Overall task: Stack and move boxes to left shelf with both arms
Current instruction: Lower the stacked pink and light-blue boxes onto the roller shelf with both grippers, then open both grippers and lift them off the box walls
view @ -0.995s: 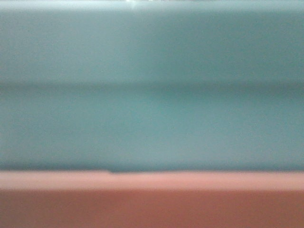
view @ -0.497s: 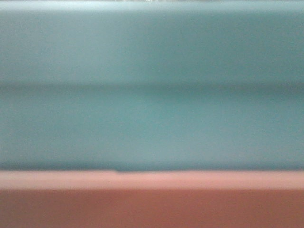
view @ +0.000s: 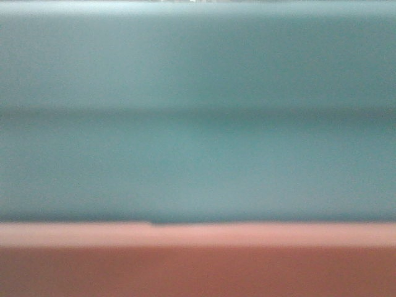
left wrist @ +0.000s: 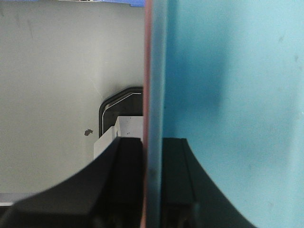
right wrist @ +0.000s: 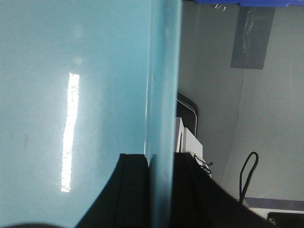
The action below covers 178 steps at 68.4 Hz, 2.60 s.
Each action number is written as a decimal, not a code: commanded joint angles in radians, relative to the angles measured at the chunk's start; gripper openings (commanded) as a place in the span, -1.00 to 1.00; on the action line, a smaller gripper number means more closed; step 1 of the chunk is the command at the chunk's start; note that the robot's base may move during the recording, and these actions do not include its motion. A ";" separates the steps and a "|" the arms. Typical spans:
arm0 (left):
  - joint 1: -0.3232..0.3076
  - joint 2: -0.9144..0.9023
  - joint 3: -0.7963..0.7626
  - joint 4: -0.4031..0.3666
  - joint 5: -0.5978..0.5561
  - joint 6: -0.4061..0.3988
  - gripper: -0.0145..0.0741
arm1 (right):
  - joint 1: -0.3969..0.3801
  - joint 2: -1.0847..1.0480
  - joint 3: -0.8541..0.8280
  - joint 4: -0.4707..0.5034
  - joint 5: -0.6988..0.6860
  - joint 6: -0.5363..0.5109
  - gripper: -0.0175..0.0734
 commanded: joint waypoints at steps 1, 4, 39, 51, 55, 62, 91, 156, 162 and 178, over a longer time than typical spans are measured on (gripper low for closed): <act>-0.008 -0.034 -0.035 0.004 0.091 0.000 -0.68 | -0.001 -0.036 -0.031 -0.030 0.054 -0.008 -0.49; -0.008 -0.034 -0.035 0.004 0.091 0.000 -0.68 | -0.001 -0.036 -0.031 -0.030 0.054 -0.008 -0.49; 0.011 -0.003 -0.087 0.148 -0.076 0.030 -0.68 | -0.098 -0.022 -0.041 -0.059 -0.156 -0.087 -0.49; 0.096 0.083 -0.186 0.148 -0.151 0.109 -0.68 | -0.209 0.042 -0.133 -0.059 -0.195 -0.222 -0.49; 0.132 0.114 -0.218 0.148 -0.178 0.134 -0.68 | -0.234 0.068 -0.177 -0.061 -0.222 -0.257 -0.49; 0.190 0.179 -0.282 0.154 -0.232 0.168 -0.68 | -0.281 0.124 -0.243 -0.062 -0.278 -0.279 -0.49; 0.332 0.433 -0.515 0.202 -0.487 0.262 -0.68 | -0.386 0.388 -0.553 -0.064 -0.440 -0.440 -0.49; 0.352 0.630 -0.655 0.276 -0.580 0.262 -0.68 | -0.448 0.553 -0.639 -0.076 -0.629 -0.440 -0.49; 0.352 0.632 -0.655 0.267 -0.565 0.262 -0.67 | -0.448 0.553 -0.639 -0.076 -0.625 -0.440 -0.49; 0.352 0.632 -0.655 0.265 -0.564 0.262 -0.28 | -0.448 0.553 -0.639 -0.076 -0.637 -0.440 -0.24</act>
